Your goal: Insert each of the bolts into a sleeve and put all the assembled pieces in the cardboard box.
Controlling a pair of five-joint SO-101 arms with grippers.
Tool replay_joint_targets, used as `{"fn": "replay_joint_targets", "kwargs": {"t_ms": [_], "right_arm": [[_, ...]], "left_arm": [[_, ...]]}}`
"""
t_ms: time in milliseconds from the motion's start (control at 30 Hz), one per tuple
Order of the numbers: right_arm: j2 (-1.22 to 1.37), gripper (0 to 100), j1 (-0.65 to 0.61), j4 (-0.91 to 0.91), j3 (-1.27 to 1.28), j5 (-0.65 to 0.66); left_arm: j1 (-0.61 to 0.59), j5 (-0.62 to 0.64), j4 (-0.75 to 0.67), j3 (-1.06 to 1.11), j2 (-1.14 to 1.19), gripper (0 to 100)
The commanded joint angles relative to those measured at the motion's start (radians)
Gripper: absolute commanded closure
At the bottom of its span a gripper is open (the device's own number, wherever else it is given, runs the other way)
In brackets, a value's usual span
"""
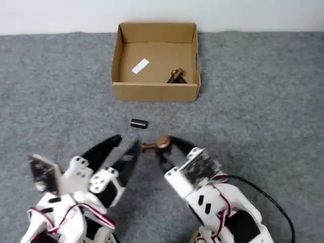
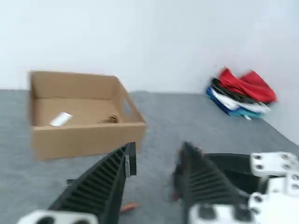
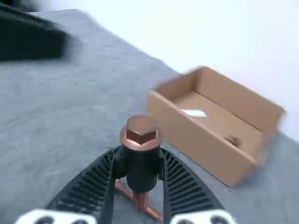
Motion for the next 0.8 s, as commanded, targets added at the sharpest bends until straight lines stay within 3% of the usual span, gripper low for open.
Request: {"fn": "replay_joint_targets", "kwargs": {"t_ms": [0, 200, 367, 567, 767], "right_arm": [[0.036, 99.1, 0.117, -0.025, -0.066, -0.048], [0.354, 99.1, 0.186, -0.073, -0.250, -0.107], [0.730, 99.1, 0.259, -0.202, -0.468, -0.135], [1.156, 99.1, 0.298, -0.389, -0.732, -0.147], [1.517, 99.1, 0.298, -0.536, -0.991, -0.106]], "left_arm": [[-0.126, -0.009, 0.057, -0.031, -0.005, 98], [-0.301, -0.071, 0.075, 0.236, -0.006, 100], [-0.413, -0.272, -0.123, 0.455, -0.006, 100], [-0.423, -0.342, -0.288, 0.670, -0.003, 99], [-0.425, -0.339, -0.292, 0.668, 0.002, 99]]}}
